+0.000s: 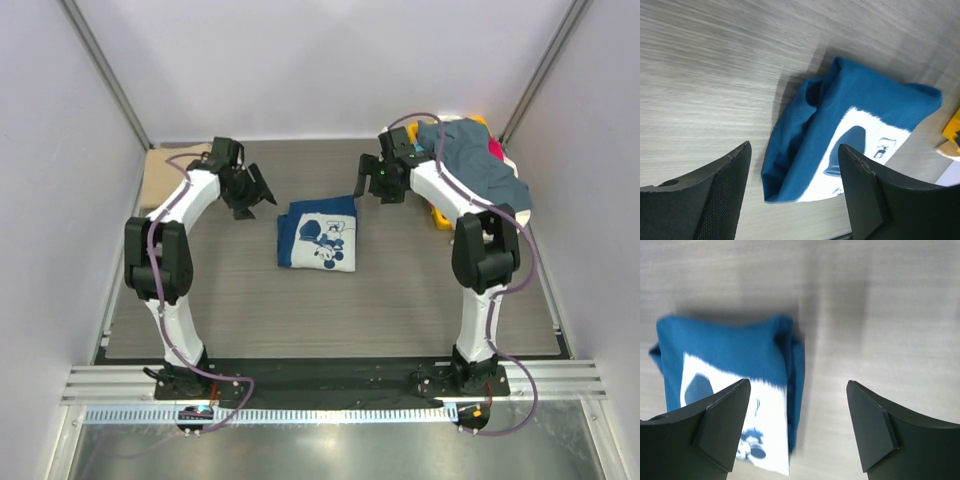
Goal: Fold and stack the t-shirts
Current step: Neatly place the folded tshirt to the corner
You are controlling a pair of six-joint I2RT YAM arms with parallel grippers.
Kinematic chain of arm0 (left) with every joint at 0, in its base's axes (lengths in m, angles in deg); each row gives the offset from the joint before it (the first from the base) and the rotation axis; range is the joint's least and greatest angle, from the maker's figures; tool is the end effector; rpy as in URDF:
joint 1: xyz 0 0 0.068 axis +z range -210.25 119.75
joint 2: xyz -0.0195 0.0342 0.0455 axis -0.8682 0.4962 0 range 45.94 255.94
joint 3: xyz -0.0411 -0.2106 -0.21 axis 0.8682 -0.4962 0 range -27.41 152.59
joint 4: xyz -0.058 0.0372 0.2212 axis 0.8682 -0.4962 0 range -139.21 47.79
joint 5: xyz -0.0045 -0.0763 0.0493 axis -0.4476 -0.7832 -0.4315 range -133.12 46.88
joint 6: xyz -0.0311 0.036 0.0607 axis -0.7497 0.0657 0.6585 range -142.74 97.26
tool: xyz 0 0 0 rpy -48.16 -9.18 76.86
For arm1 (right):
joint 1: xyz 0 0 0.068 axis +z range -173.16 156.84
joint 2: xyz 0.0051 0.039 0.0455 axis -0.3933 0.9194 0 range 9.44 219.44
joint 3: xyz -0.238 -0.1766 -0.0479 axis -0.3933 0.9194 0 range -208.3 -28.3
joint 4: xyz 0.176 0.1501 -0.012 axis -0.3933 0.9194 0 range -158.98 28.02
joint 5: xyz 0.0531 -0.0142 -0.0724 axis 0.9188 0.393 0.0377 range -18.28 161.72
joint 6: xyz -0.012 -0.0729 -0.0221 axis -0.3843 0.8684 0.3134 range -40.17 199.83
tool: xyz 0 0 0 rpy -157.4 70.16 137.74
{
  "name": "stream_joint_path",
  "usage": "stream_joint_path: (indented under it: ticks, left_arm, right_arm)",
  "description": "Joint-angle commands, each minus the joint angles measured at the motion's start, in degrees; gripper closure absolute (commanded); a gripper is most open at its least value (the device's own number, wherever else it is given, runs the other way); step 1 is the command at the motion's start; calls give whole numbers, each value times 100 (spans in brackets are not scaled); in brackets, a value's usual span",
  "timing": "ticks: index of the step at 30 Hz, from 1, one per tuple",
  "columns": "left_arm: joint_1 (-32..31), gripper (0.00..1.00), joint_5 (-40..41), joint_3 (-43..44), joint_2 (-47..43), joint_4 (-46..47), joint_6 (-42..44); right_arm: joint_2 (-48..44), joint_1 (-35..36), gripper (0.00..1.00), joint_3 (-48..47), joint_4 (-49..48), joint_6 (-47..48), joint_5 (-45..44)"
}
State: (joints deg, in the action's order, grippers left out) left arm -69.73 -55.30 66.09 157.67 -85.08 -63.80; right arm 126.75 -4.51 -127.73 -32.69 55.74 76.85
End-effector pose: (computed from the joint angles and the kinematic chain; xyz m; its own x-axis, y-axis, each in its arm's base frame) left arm 0.4081 -0.0823 0.2544 -0.8230 -0.5135 -0.2431 -0.3699 0.8091 -0.4567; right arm 0.4309 0.1515 0.2519 -0.8515 0.1417 -0.5049 -0.0224 0.9521 0.3051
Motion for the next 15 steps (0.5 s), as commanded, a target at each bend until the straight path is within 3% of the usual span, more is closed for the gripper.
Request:
stream_joint_path:
  ticks: [1,7,15]
  left_arm:
    - [-98,28,-398,-1014,-133,1656,98]
    - [-247,29,-768,-1571,139,2686,46]
    - [-415,31,-689,-1728,517,3196,-51]
  right_arm:
    - [-875,33,16,625,-342,98,85]
    - [-1457,33,15,1487,-509,186,138]
    - [-1712,33,16,2130,-685,274,120]
